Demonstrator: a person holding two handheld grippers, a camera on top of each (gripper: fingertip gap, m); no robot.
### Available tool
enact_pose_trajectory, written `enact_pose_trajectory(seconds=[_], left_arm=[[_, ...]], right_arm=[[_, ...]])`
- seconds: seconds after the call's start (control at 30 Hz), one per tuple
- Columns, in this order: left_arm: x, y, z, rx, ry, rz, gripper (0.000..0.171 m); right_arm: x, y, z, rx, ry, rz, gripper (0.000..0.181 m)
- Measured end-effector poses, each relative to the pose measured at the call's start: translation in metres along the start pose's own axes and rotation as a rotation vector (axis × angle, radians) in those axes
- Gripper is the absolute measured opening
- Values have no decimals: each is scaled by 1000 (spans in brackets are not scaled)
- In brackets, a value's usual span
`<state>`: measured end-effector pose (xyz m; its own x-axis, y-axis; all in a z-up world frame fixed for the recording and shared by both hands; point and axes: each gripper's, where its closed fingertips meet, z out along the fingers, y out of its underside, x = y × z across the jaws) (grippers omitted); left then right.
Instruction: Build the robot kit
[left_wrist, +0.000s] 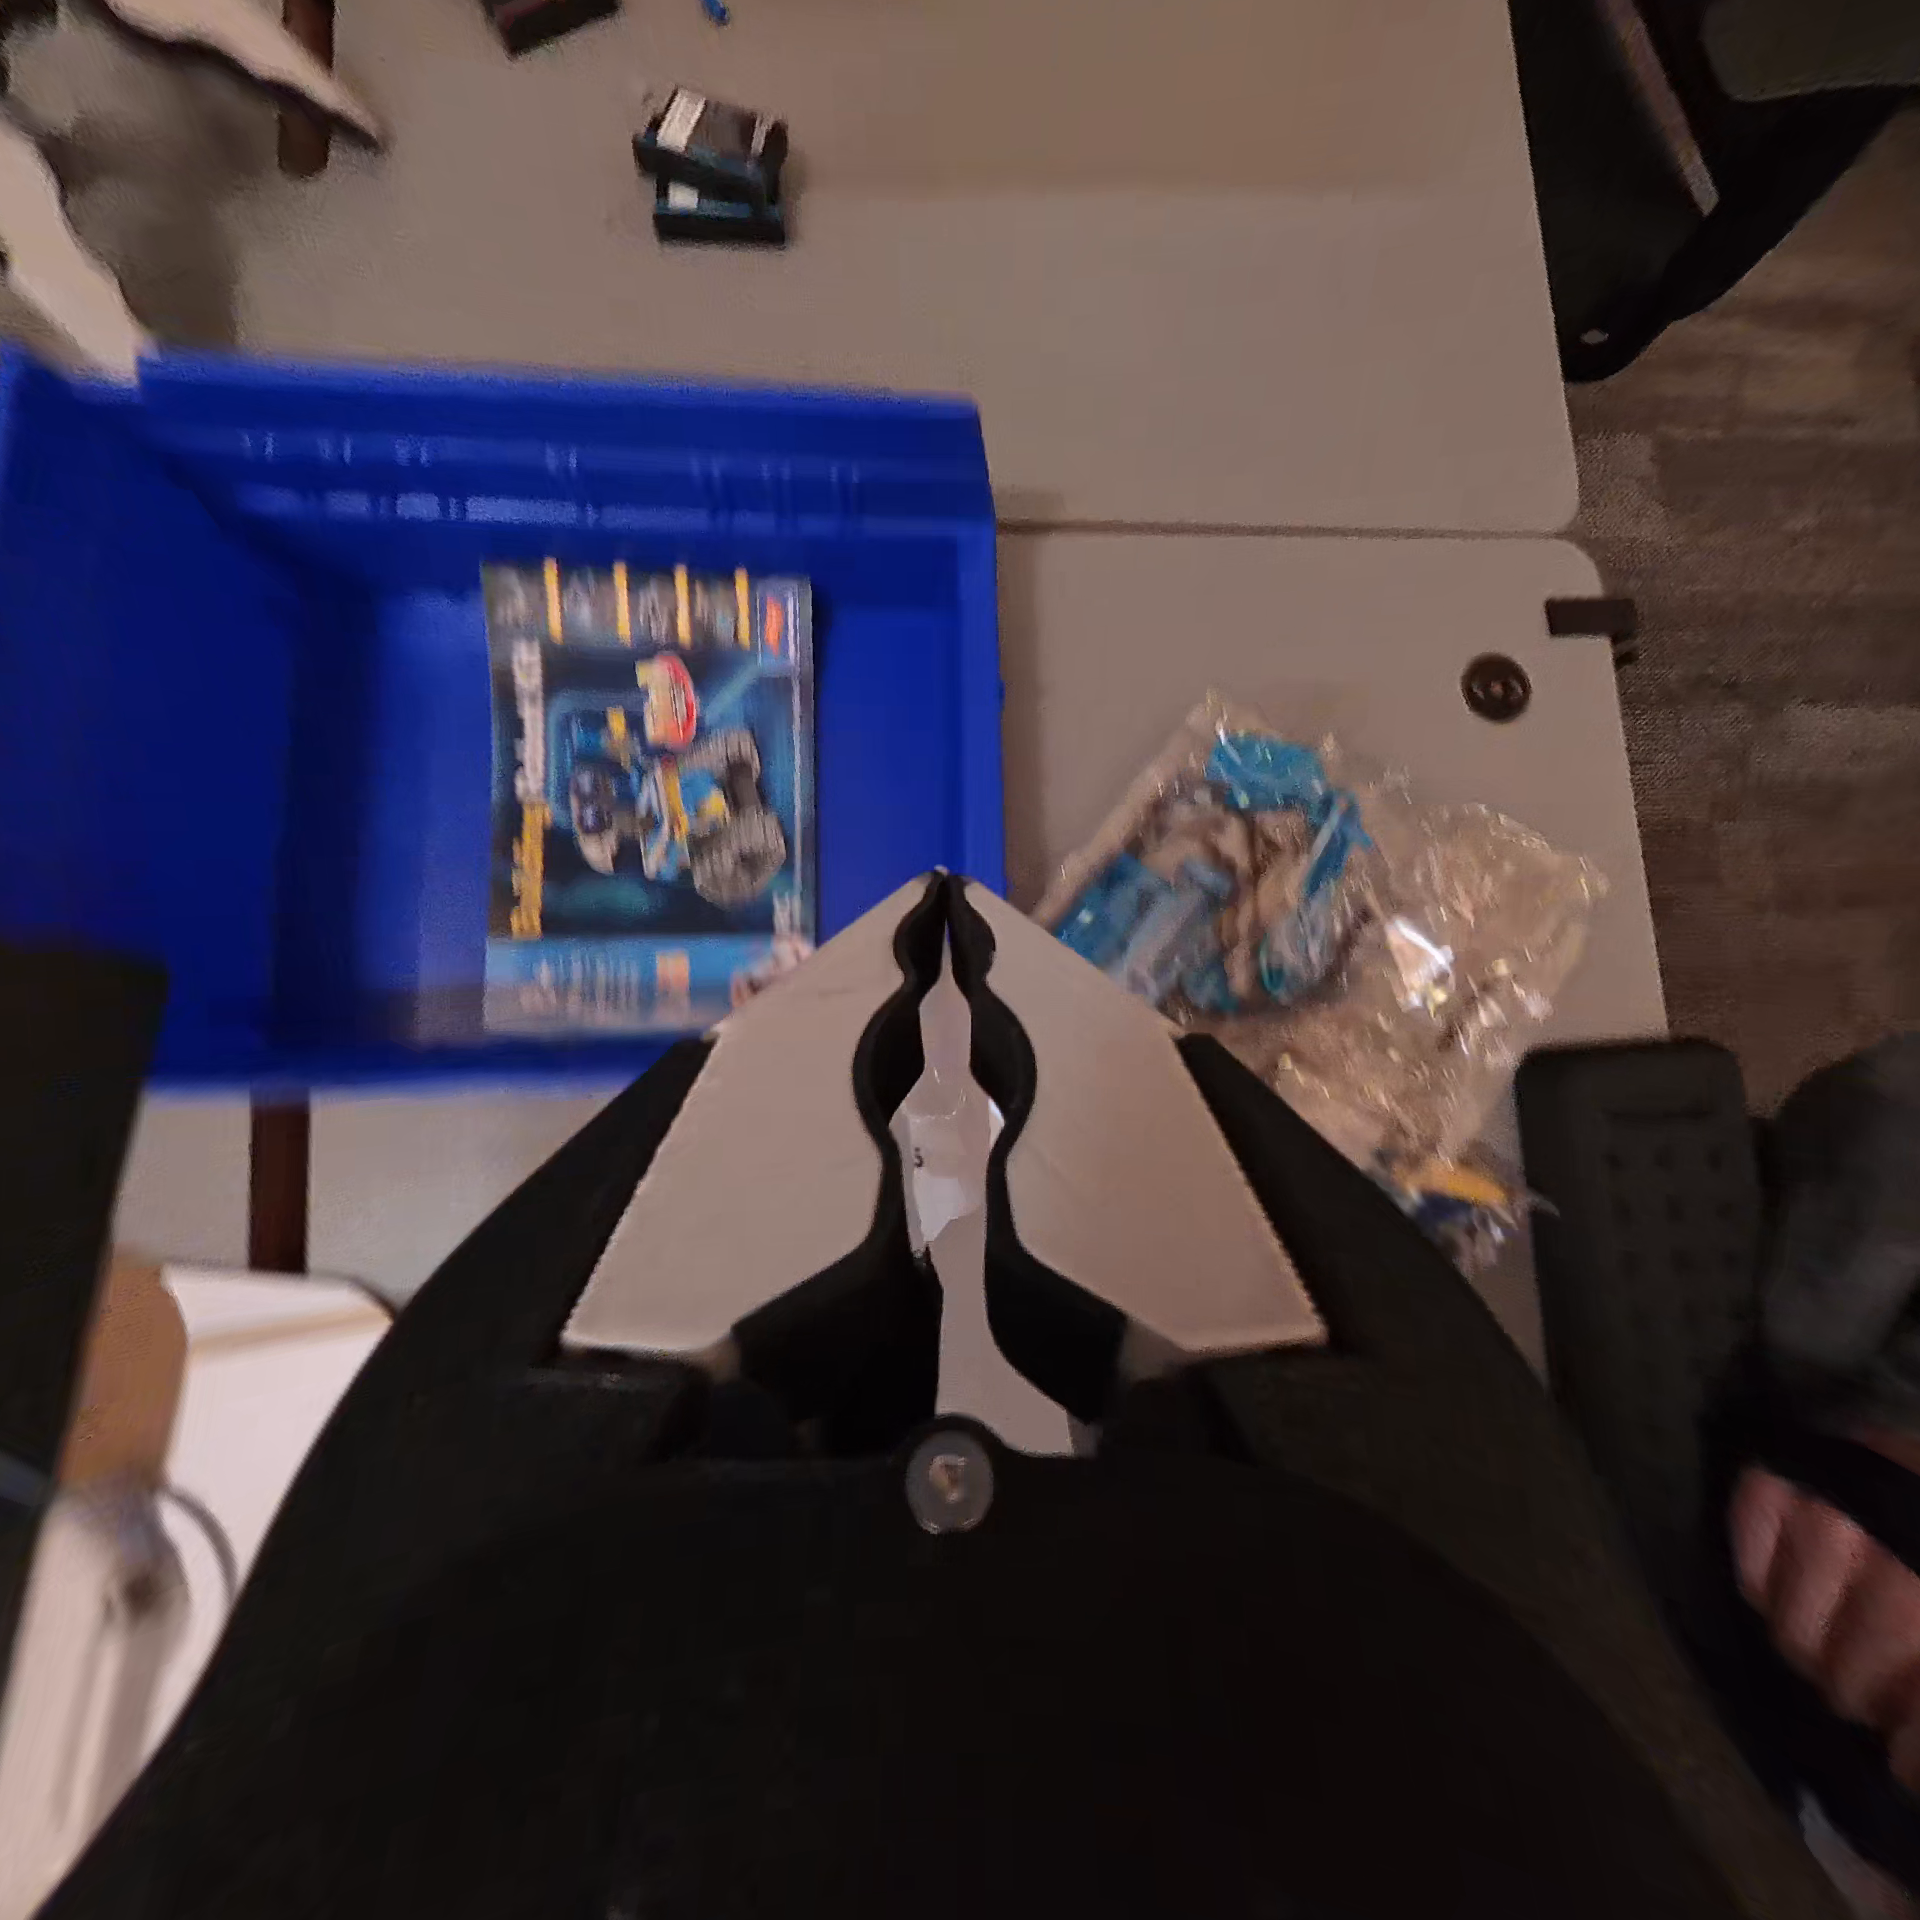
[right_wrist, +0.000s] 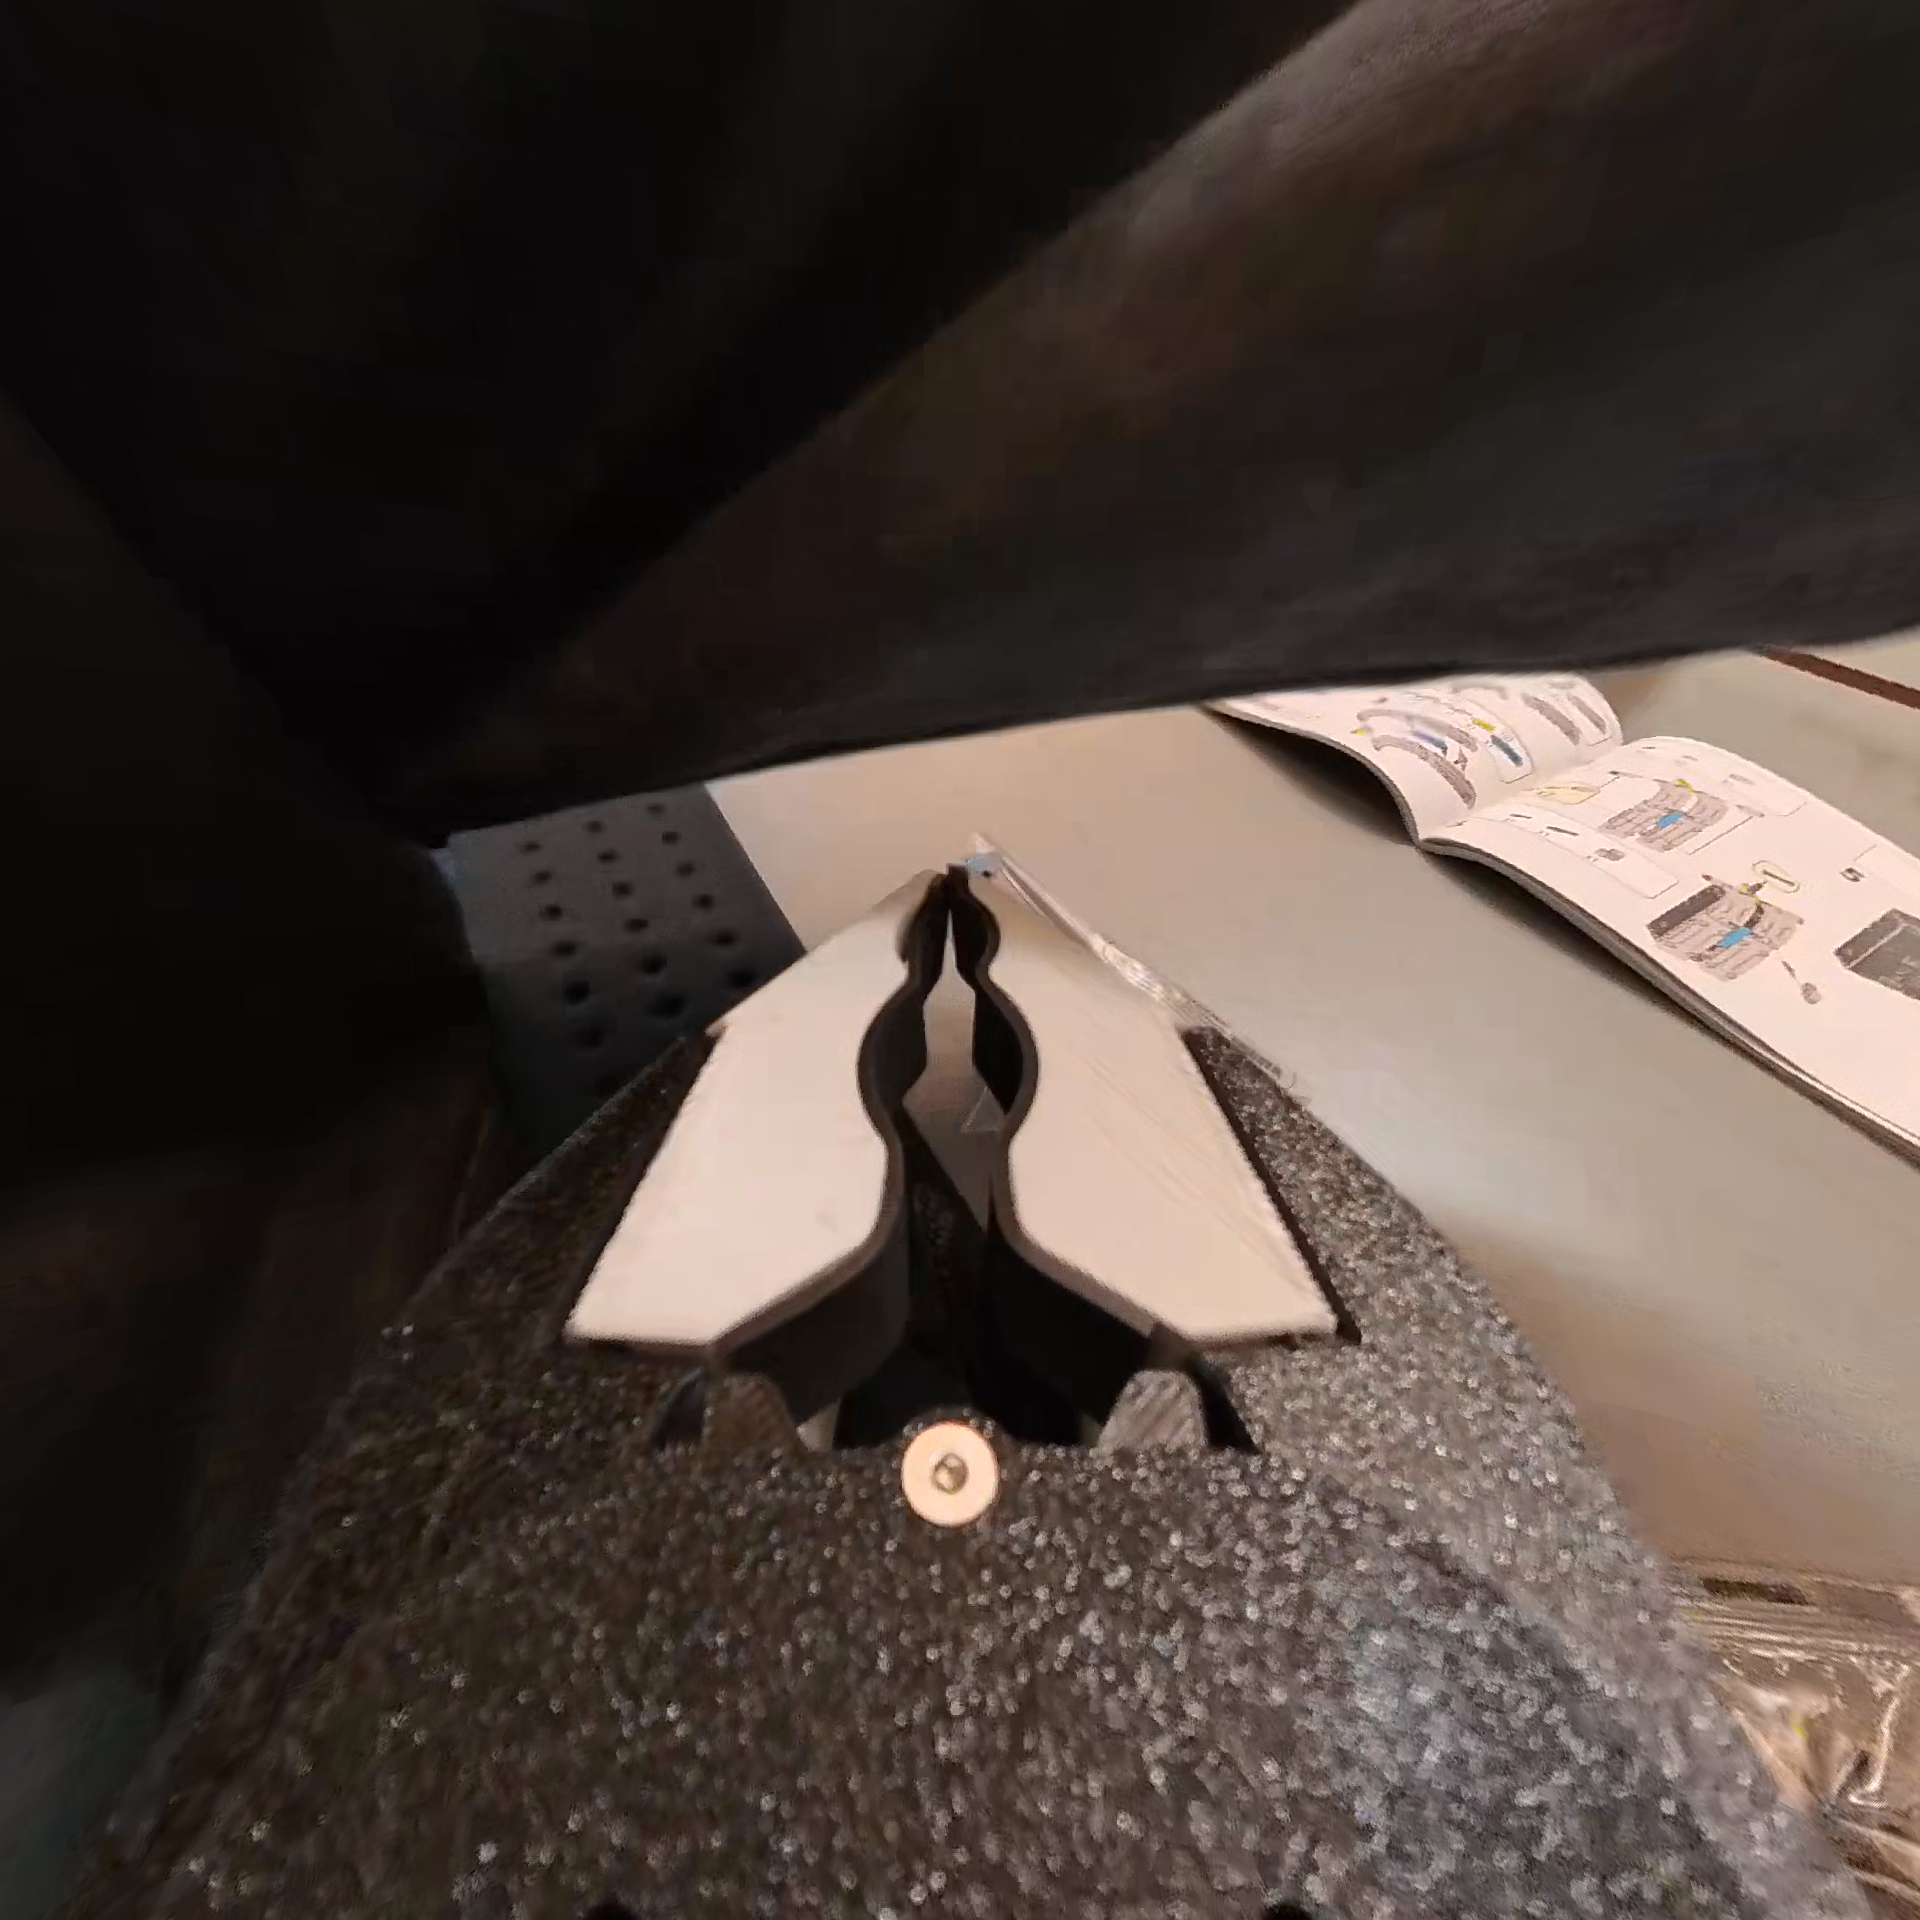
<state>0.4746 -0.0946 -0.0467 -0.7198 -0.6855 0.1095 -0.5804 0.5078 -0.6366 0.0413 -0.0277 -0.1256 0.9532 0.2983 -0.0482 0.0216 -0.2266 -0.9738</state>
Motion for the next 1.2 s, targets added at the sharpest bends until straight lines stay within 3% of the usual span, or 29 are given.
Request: enact_pose_trajectory(seconds=[0.1, 0.23, 0.27, 0.33, 0.43, 0.63, 0.73, 0.87, 0.97, 1.07, 1.13, 1.2], left_arm=[[-27, -32, 55, -116, -52, -17, 0], [-35, -5, 121, -341, -10, -84, 0], [-32, 4, 130, -367, 6, -90, 4], [-31, 17, 137, -381, 5, -85, 30], [-22, 23, 118, -341, 5, -54, 42], [5, 21, 31, -198, -53, 60, 42], [-3, 49, 8, -308, -151, 78, 44], [-20, 47, -2, -231, -229, 13, 29], [-22, 25, 15, -169, -181, -12, 9], [-11, 26, 21, -198, -128, 71, 8], [32, 46, 16, -204, 92, 103, 12], [63, 85, 10, -249, 223, 205, 21]], right_arm=[[3, -1, -3, 17, -23, 50, 0], [7, -5, -10, 41, -23, 57, 0], [8, -5, -12, 45, -27, 69, 0], [10, -5, -14, 54, -34, 99, 0], [12, -6, -16, 64, -40, 122, 0], [14, -8, -13, 70, -46, 133, 0], [15, -9, -8, 65, -52, 140, 0], [17, -8, 0, 44, -45, 130, 0], [16, -6, 8, 4, -28, 92, 0], [10, -3, 12, -21, -21, 29, 0], [7, -2, 12, -29, -21, 5, 0], [2, 3, 13, -39, -48, 4, 0]])
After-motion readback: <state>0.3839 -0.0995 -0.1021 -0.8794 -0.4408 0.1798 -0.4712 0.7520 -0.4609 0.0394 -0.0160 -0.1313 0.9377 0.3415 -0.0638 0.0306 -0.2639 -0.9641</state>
